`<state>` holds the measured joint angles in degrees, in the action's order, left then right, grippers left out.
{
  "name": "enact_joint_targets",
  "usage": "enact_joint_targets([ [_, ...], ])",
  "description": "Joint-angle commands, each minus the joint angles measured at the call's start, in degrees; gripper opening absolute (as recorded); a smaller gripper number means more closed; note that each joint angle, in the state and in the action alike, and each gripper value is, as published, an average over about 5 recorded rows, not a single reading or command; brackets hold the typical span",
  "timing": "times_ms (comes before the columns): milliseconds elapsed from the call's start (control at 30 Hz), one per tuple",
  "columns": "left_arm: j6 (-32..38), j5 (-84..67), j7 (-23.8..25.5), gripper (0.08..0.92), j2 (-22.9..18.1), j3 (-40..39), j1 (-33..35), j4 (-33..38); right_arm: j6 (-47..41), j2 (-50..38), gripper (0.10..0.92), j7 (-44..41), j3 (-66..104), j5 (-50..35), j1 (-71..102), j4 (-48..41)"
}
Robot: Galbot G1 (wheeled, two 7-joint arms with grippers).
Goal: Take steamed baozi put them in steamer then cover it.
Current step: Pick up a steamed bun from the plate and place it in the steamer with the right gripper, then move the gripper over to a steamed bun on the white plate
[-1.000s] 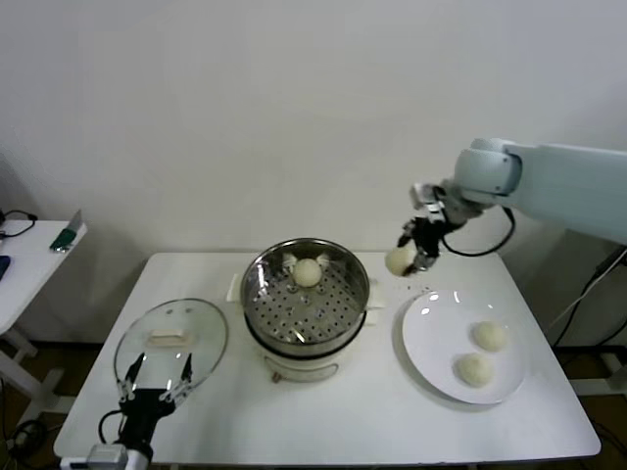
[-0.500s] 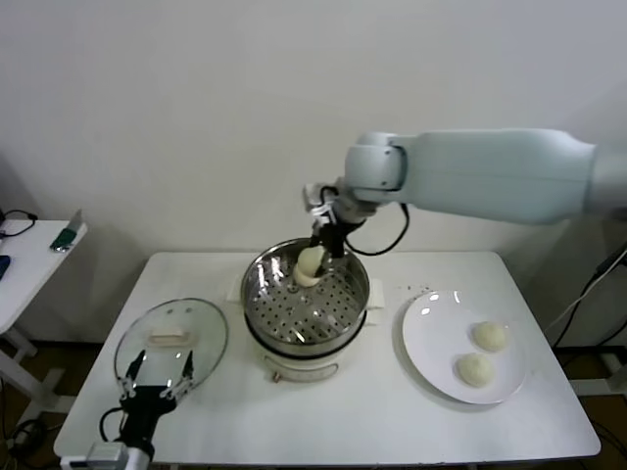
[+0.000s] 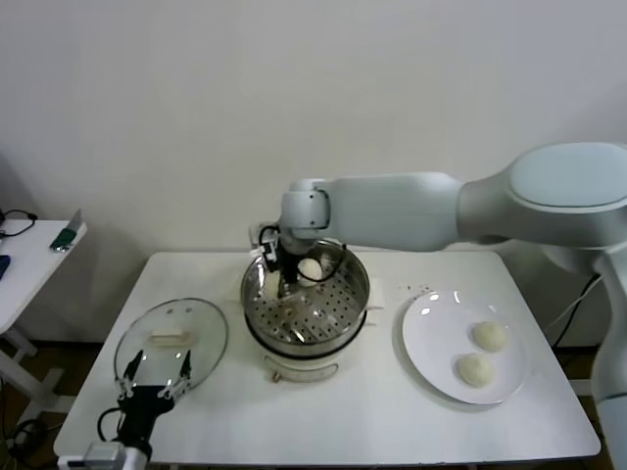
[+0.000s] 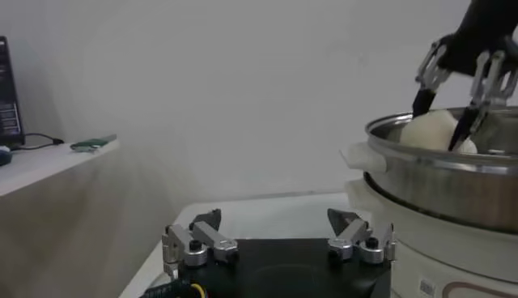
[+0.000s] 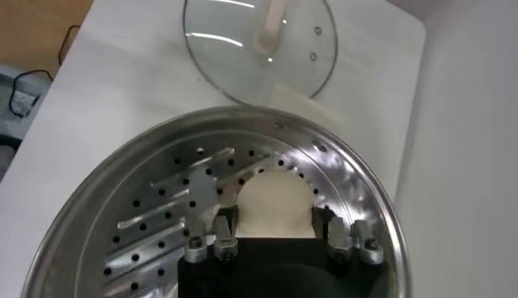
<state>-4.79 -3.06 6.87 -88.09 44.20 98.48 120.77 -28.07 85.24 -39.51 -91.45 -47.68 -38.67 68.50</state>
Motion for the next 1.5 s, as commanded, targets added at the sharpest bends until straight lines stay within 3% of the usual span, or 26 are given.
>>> enact_joint_targets([
  [33,0.0,-0.1,0.0,0.823,0.0,0.0,0.0,-0.1,-0.5,3.9,0.611,0.9,-0.2,1.0,3.2,-3.7],
  [333,0.0,-0.1,0.0,0.823,0.1,0.0,0.0,0.0,-0.8,4.4,0.626,2.1,-1.0,2.9,3.8,-4.1],
  [533,0.0,-0.2,0.0,0.823,0.1,0.1,0.2,0.4,-0.4,2.4,0.773,1.8,-0.7,3.0,1.5,-2.2],
  [667,-0.1,-0.2,0.0,0.823,0.0,0.1,0.4,0.9,2.0,-1.2,0.817,-0.7,-1.3,3.3,-3.7,0.2],
  [800,-0.3,-0.2,0.0,0.823,0.0,0.2,0.4,1.3,5.6,-8.7,0.822,-4.7,-3.1,2.1,-9.6,4.6],
  [1067,-0.6,-0.3,0.2,0.823,-0.1,0.1,-0.5,0.8,9.4,-32.8,0.823,-11.3,-11.6,1.5,-19.1,16.9],
  [1267,-0.5,-0.1,0.3,0.823,-0.3,-0.2,-1.4,-0.4,11.3,-48.4,0.823,-12.7,-19.6,11.3,-20.8,21.3],
  [1500,-0.5,0.0,0.3,0.823,-0.6,-0.2,-1.7,-0.5,11.1,-56.9,0.823,-11.9,-18.6,21.7,-12.1,22.1],
])
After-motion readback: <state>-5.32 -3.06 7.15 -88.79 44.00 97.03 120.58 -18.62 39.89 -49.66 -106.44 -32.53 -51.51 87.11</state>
